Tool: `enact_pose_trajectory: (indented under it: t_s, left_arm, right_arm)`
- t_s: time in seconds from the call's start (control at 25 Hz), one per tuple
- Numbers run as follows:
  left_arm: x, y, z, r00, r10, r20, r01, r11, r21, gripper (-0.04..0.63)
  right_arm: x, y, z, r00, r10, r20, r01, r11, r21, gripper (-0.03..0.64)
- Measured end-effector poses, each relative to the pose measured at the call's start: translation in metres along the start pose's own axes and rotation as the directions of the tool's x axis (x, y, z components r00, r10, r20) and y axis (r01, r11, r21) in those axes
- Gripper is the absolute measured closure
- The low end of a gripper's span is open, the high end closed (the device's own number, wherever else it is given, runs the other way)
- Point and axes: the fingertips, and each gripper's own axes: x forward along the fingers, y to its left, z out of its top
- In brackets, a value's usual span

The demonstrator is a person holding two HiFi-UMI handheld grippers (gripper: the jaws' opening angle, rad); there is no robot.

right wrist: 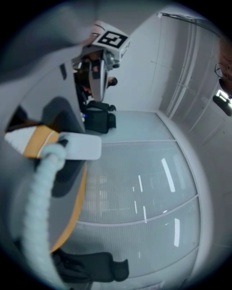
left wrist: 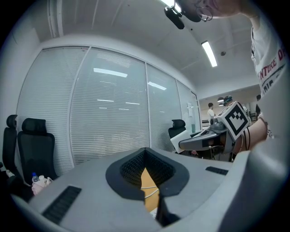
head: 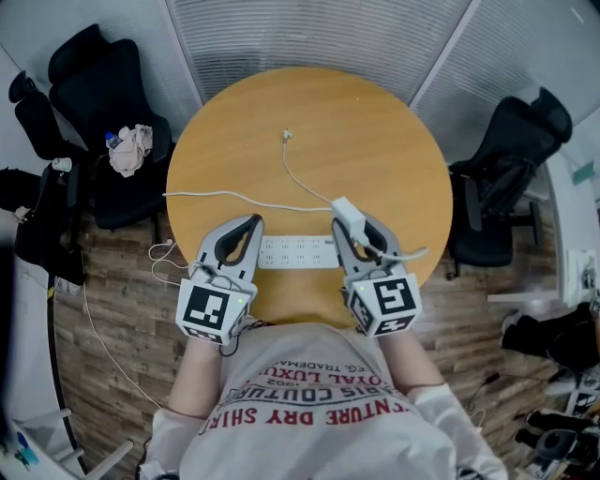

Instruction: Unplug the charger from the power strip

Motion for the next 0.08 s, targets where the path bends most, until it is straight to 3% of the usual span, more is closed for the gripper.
enact_pose_trajectory:
  t_s: [0.08]
  left_arm:
    - [0.0003,0.0000,0.0012,1.000,0.000,0.004,0.000,1.000,0.005,0.566]
  right_arm:
    - [-0.0005,-0.0013,-0.0003,1.000,-0.002,-0.001,0.002,1.000,0.000,0.460]
